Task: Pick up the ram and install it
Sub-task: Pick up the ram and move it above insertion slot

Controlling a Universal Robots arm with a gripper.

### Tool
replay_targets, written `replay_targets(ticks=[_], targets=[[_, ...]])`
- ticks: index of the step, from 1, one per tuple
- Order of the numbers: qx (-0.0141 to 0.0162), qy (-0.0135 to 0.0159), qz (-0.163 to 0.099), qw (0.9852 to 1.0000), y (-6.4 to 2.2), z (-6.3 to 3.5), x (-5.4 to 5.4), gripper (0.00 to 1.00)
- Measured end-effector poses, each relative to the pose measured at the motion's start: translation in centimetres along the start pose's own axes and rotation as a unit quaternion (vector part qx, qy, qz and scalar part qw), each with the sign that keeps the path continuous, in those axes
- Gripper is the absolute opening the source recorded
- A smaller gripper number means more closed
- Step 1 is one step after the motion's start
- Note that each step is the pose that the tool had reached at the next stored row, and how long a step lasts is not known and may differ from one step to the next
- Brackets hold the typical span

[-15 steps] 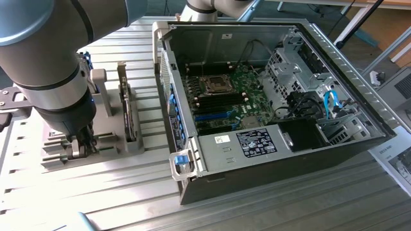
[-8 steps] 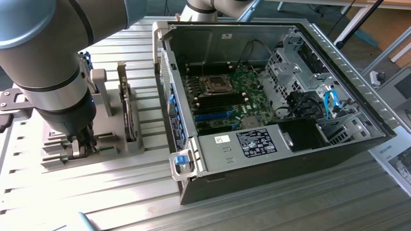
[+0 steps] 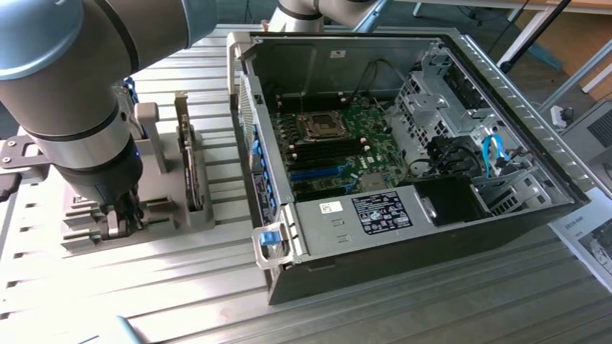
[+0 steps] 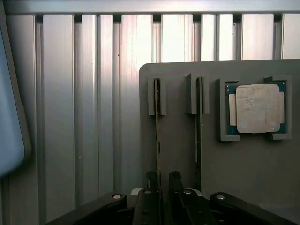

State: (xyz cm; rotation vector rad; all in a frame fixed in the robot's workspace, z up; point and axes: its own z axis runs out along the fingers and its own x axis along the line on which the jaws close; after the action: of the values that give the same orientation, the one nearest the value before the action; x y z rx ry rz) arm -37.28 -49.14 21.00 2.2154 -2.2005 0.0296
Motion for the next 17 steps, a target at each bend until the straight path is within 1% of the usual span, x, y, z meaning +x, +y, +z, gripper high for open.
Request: replay_targets(ticks=[17], targets=[[0.0000, -0.0001, 0.000, 1.0000, 0.00, 0.12, 0.03, 0.24]])
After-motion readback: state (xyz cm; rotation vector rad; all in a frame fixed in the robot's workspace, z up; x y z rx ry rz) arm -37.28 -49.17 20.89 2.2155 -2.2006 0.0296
